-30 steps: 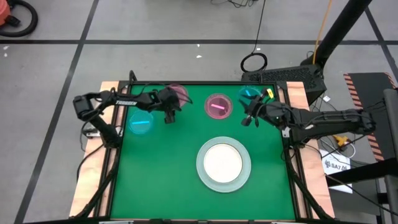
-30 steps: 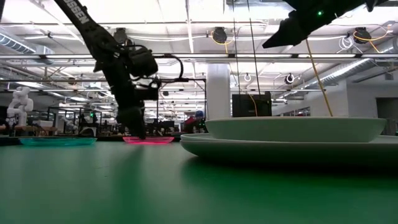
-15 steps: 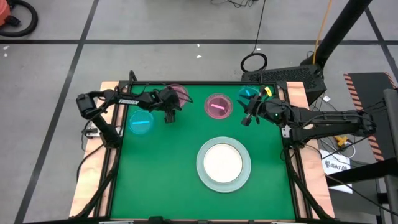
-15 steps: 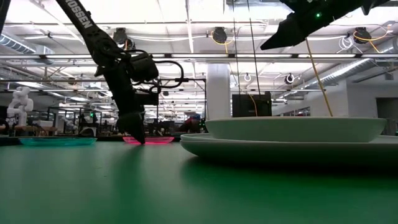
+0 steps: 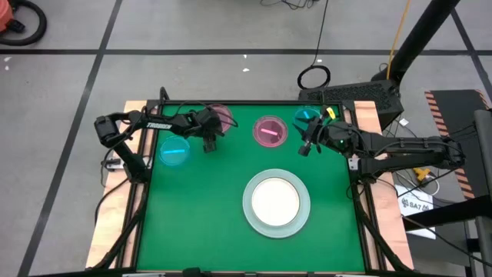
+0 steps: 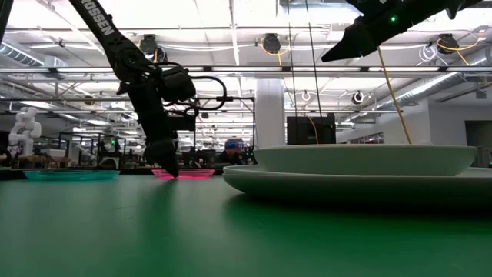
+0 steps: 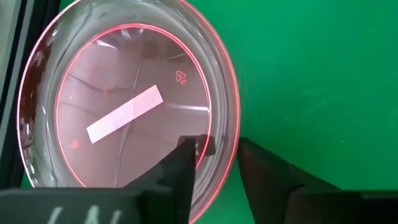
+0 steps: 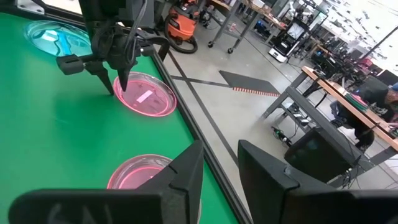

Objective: Stack plastic plates
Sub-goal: Stack the left pink plate on top of the white plate

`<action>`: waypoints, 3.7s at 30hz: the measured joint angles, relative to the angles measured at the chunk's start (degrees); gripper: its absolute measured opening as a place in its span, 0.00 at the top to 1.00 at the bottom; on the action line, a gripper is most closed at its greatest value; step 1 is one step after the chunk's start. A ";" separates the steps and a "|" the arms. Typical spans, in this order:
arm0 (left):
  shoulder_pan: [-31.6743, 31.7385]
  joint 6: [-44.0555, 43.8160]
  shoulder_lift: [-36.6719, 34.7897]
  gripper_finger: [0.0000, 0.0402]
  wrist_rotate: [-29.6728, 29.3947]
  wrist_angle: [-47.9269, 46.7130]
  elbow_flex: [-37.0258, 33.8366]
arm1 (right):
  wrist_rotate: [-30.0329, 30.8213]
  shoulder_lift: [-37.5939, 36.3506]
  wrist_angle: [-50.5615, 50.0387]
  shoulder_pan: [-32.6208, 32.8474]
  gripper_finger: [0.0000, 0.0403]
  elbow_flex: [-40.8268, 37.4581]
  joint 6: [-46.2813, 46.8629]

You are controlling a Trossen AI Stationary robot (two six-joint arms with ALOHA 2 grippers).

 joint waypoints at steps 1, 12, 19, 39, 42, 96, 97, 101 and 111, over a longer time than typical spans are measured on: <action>0.00 -0.26 0.00 0.71 -0.02 -0.18 0.00 | 0.00 0.00 0.00 0.00 0.77 0.00 0.00; -1.88 -0.99 0.00 0.77 -0.45 -0.69 0.00 | 0.02 0.00 -0.05 0.02 0.77 0.00 0.00; -1.77 -0.56 0.00 0.77 -2.23 -0.61 0.00 | 0.02 0.00 -0.44 0.02 0.77 0.00 0.00; -1.62 -0.35 0.00 0.77 -2.32 0.29 0.00 | 0.02 0.00 -0.44 0.02 0.77 0.02 -0.07; -1.62 -0.35 0.00 0.77 -2.32 0.29 0.00 | 0.02 0.00 -0.44 0.02 0.77 0.01 -0.05; -37.03 -14.79 -18.60 1.00 2.53 -6.62 -0.04 | -46.28 39.59 19.49 2.21 0.57 13.18 -8.51; -37.25 -14.76 -18.60 1.00 2.04 -6.23 -0.04 | -45.82 40.74 19.33 2.15 0.57 13.72 -9.27; -37.51 -14.95 -18.60 1.00 1.72 -5.72 -0.04 | -44.88 44.57 19.35 1.78 0.58 15.65 -10.82; -37.46 -14.44 -18.60 1.00 1.40 -5.55 -0.04 | -44.71 48.76 18.61 1.44 0.63 18.20 -16.91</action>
